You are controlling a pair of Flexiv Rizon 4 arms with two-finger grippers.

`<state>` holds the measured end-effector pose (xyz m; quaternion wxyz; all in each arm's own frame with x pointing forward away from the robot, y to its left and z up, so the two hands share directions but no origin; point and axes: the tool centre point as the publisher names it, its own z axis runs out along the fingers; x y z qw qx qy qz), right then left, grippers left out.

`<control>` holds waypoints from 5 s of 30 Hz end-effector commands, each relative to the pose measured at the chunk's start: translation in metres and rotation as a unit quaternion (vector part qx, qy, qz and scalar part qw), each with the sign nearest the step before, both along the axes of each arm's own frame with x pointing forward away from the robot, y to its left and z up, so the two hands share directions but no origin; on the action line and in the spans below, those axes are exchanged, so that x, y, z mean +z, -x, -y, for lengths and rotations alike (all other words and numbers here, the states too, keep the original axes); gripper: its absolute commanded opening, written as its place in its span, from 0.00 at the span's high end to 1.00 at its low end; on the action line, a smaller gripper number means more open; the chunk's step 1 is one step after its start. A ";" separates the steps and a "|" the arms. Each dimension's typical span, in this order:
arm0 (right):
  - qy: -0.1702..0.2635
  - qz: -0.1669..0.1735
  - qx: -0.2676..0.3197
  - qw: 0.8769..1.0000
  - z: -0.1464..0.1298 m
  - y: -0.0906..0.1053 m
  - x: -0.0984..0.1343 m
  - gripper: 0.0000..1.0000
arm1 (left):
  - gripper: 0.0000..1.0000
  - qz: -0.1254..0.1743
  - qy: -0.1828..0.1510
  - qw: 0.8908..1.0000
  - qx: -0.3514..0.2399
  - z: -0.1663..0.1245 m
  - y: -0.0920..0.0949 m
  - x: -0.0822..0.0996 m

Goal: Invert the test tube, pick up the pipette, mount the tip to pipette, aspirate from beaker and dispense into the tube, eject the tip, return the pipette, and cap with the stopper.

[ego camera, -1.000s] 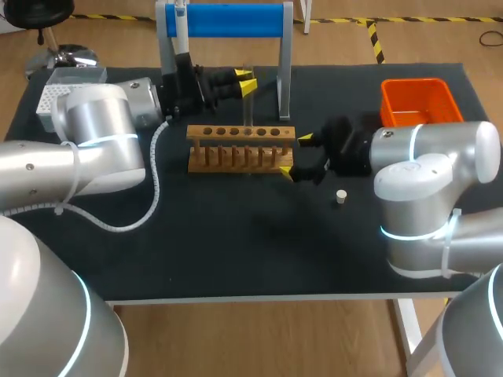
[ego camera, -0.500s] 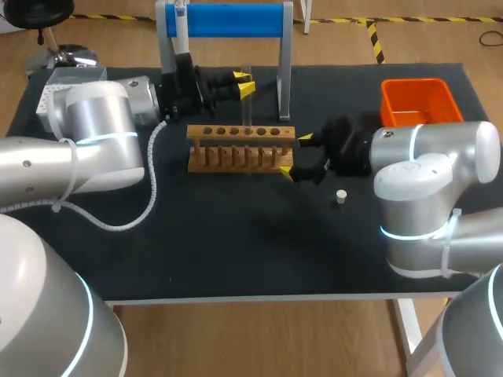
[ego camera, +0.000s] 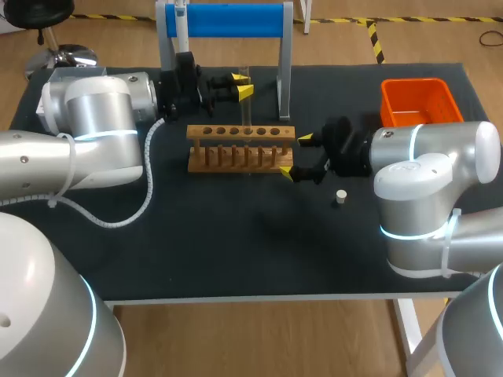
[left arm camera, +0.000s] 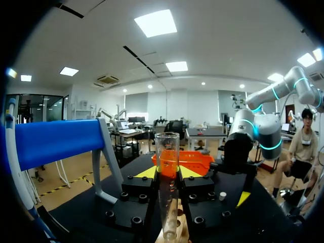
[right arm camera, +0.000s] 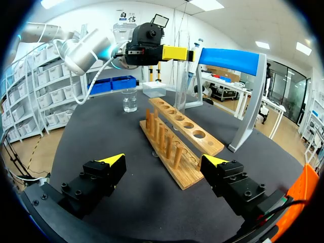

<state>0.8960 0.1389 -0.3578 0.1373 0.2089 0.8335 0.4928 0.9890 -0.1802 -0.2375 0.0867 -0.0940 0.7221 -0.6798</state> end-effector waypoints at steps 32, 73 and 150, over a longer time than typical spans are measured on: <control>0.001 -0.001 0.001 1.000 0.001 0.000 0.001 0.00 | 1.00 -0.026 -0.015 1.000 0.008 0.002 -0.002 -0.014; 0.001 -0.001 0.001 1.000 0.001 0.000 0.001 0.00 | 1.00 -0.055 -0.036 0.998 0.018 0.001 -0.005 -0.029; 0.001 -0.001 0.001 1.000 0.001 0.000 0.001 0.00 | 1.00 0.007 -0.038 0.999 -0.012 0.005 0.004 -0.040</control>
